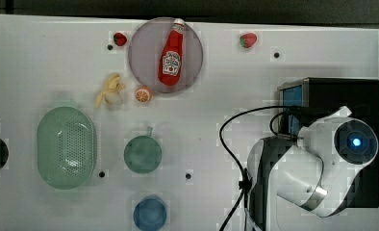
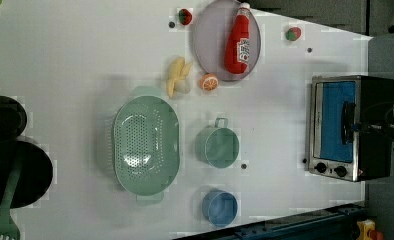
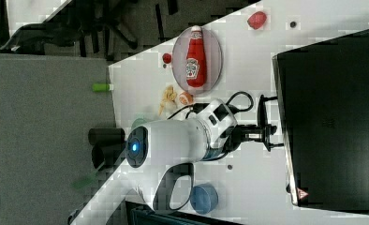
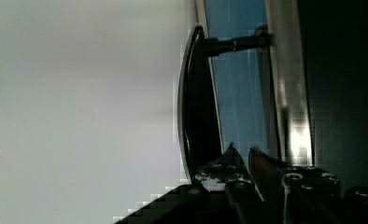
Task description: Flap open oven.
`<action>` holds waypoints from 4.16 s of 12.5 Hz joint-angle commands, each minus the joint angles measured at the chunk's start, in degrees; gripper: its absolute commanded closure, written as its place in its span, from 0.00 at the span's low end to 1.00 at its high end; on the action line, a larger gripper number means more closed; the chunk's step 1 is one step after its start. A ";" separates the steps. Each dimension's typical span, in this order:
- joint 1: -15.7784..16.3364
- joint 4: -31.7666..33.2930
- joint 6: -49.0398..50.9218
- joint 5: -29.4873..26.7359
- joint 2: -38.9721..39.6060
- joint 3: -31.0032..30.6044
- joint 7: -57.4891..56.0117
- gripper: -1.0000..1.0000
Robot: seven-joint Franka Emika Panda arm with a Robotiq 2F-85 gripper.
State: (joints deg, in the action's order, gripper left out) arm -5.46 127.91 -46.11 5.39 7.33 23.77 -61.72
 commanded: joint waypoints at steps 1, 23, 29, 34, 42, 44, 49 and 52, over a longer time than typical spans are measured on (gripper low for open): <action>0.52 0.61 -2.18 -0.37 0.33 -0.52 -2.22 0.83; 14.61 3.43 3.79 52.26 16.10 -14.51 67.23 0.83; 16.15 0.17 1.94 52.50 23.07 -14.35 69.07 0.83; 15.63 -0.39 -4.20 45.45 17.80 -13.06 69.37 0.83; 14.35 -1.59 9.53 10.17 -11.15 -10.20 68.59 0.83; 14.41 -4.17 16.95 4.75 -17.09 -10.52 68.74 0.83; 14.50 -15.48 37.21 0.12 -23.50 -10.76 68.96 0.83; 14.70 -17.37 37.99 -0.07 -23.49 -12.02 68.96 0.83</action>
